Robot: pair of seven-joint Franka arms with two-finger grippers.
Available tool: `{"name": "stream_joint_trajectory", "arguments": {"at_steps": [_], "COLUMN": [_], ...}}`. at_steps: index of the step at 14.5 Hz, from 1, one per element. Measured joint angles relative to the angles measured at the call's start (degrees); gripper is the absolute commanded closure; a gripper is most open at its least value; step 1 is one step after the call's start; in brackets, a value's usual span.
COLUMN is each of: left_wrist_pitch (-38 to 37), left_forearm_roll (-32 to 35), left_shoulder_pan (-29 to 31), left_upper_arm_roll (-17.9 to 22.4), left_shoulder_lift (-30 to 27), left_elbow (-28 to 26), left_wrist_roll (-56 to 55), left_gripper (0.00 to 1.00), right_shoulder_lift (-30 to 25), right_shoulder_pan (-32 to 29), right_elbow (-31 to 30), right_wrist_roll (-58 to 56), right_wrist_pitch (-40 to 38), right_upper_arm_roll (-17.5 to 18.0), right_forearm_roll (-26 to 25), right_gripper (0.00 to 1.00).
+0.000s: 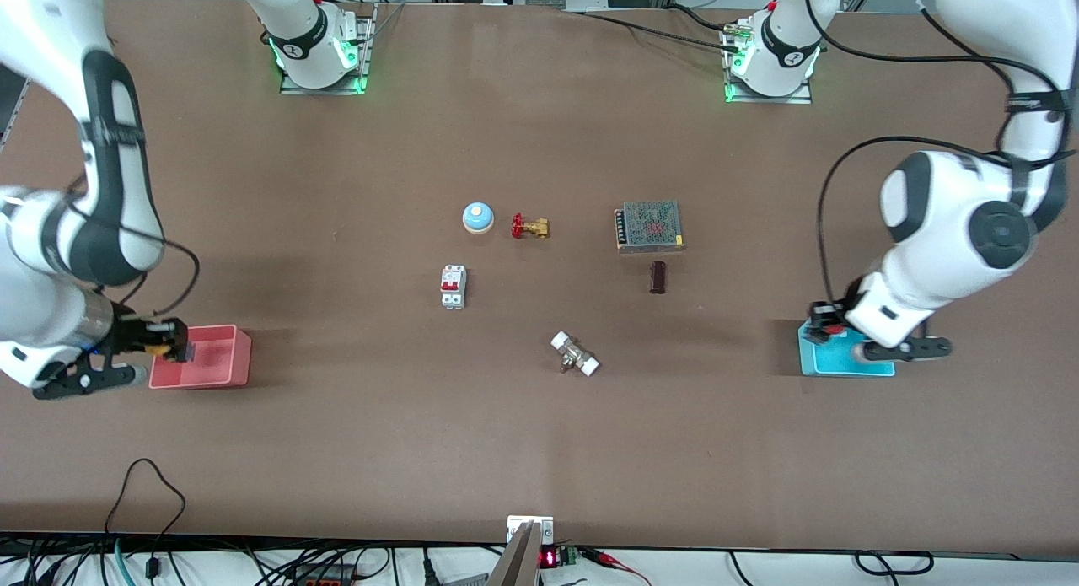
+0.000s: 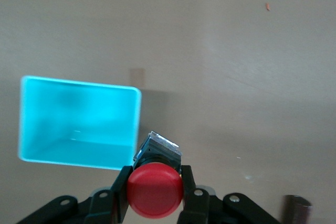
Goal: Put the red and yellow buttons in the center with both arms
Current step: 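Carry the red button with the left gripper while the right gripper carries the yellow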
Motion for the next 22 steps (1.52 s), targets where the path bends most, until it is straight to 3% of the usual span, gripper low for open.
{"name": "stream_joint_trajectory", "arguments": {"at_steps": [4, 8, 11, 15, 20, 22], "left_wrist_pitch": [0.72, 5.83, 8.36, 9.15, 10.08, 10.17], "left_forearm_roll": [-0.01, -0.04, -0.05, -0.04, -0.05, -0.05], "left_shoulder_pan": [-5.82, -10.60, -14.08, -15.44, -15.56, -15.42], "left_upper_arm_roll": [-0.20, -0.37, -0.42, -0.42, -0.35, -0.10], "left_shoulder_lift": [2.55, 6.25, 9.26, 10.96, 11.40, 11.36], "left_elbow": [-0.21, -0.27, -0.26, -0.14, 0.13, 0.72], "left_wrist_roll": [-9.20, -17.65, -23.08, -24.82, -25.31, -25.38], "left_gripper": [0.78, 0.78, 0.77, 0.61, 0.22, 0.17], "right_shoulder_lift": [-3.68, 0.56, 4.07, 7.39, 9.94, 10.62], "right_shoulder_pan": [7.01, 14.82, 18.49, 19.41, 20.87, 20.91], "right_elbow": [-0.65, -1.91, -2.06, -2.19, -2.23, -2.23], "right_wrist_roll": [4.63, 9.93, 13.25, 16.40, 19.19, 19.32], "right_wrist_pitch": [-3.09, -1.07, 0.82, 0.98, 1.79, 2.00], "right_upper_arm_roll": [0.65, 1.33, 1.38, 1.36, 1.37, 1.35], "right_forearm_roll": [0.65, 4.69, 4.79, 4.80, 5.06, 5.10], "right_gripper": [0.68, 0.68, 0.68, 0.68, 0.68, 0.68]}}
